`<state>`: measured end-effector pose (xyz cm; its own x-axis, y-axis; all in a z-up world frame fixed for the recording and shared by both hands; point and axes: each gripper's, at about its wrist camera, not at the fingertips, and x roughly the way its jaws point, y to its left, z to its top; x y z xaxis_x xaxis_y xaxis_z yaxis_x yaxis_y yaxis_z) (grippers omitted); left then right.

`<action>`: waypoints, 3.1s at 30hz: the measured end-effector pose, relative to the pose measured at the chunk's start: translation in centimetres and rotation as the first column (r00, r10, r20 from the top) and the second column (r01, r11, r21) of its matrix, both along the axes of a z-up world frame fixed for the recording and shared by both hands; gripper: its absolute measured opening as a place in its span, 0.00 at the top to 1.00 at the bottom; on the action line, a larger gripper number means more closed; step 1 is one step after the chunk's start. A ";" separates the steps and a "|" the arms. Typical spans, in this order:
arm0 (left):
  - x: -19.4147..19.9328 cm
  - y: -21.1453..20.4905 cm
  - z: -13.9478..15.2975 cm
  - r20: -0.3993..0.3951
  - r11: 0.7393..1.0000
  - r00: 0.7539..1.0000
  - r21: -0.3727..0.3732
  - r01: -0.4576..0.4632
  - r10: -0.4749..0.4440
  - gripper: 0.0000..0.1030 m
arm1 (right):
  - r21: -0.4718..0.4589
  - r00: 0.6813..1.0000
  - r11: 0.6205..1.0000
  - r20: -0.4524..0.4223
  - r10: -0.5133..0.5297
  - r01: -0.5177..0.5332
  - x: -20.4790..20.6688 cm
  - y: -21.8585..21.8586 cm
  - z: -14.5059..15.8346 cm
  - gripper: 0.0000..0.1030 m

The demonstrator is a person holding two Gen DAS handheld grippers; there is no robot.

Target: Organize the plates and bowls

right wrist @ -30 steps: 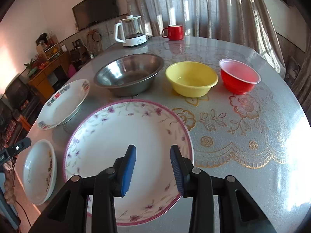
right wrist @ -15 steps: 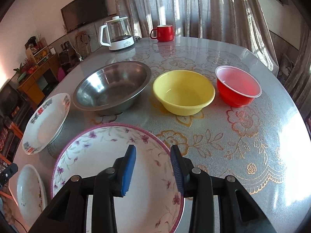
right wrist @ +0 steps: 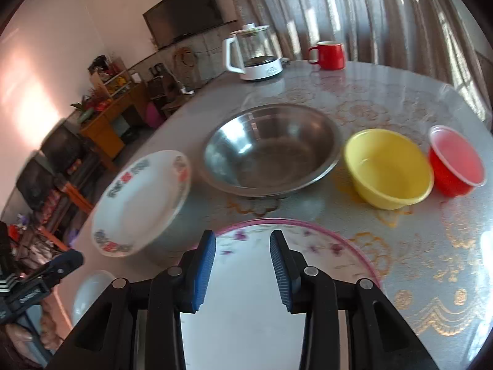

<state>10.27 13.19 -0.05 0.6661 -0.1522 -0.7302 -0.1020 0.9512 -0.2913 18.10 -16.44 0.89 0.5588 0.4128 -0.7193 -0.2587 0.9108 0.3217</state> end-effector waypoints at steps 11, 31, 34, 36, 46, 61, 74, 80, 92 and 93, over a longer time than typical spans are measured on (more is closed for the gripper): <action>4.9 4.8 -1.2 -0.054 0.996 0.998 -0.081 -0.048 0.044 0.35 | 0.007 0.995 0.995 -0.027 0.096 -0.096 3.1 7.0 -1.6 0.65; 12.0 5.9 -3.1 -0.116 0.994 0.993 -0.105 -0.005 -0.007 0.44 | -0.019 0.992 0.996 -0.098 0.080 -0.082 7.4 9.0 -4.9 0.73; 12.2 5.7 -3.1 -0.107 0.994 0.994 -0.106 0.003 -0.014 0.61 | -0.015 0.991 0.996 -0.100 0.083 -0.085 7.5 9.1 -5.0 0.73; 12.5 5.5 -2.8 -0.089 0.994 0.996 -0.107 0.018 -0.027 0.69 | -0.015 0.991 0.996 -0.105 0.084 -0.086 7.7 9.3 -5.2 0.73; 13.4 4.6 -3.3 -0.093 0.996 0.995 -0.077 0.040 -0.047 0.71 | 0.003 0.987 0.995 -0.126 0.095 -0.096 8.3 9.7 -5.8 0.77; 10.5 2.6 -3.2 -0.105 0.991 0.986 -0.015 0.130 -0.131 0.65 | -0.073 0.988 0.989 -0.104 0.117 -0.125 7.6 10.1 -4.8 0.70; 6.8 1.6 -1.6 -0.021 0.976 0.976 0.030 0.217 -0.217 0.66 | 0.000 0.987 0.991 -0.092 0.134 -0.134 6.2 9.1 -4.9 0.71; 6.7 1.4 -2.6 -0.040 0.977 0.978 0.051 0.208 -0.206 0.69 | 0.003 0.986 0.989 -0.086 0.145 -0.145 5.5 9.0 -5.1 0.73; 5.6 1.3 -2.0 0.026 0.982 0.982 0.030 0.187 -0.188 0.74 | -0.003 0.987 0.989 -0.069 0.147 -0.148 4.7 8.8 -5.2 0.75; 5.5 1.3 -1.9 0.027 0.981 0.981 0.024 0.191 -0.192 0.74 | 0.002 0.987 0.990 -0.069 0.144 -0.144 4.7 8.7 -5.2 0.75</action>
<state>15.81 14.44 -1.99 0.6470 -0.2634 -0.7155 0.0909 0.9584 -0.2706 22.77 -7.70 -4.27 0.4430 0.4831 -0.7552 -0.3646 0.8667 0.3405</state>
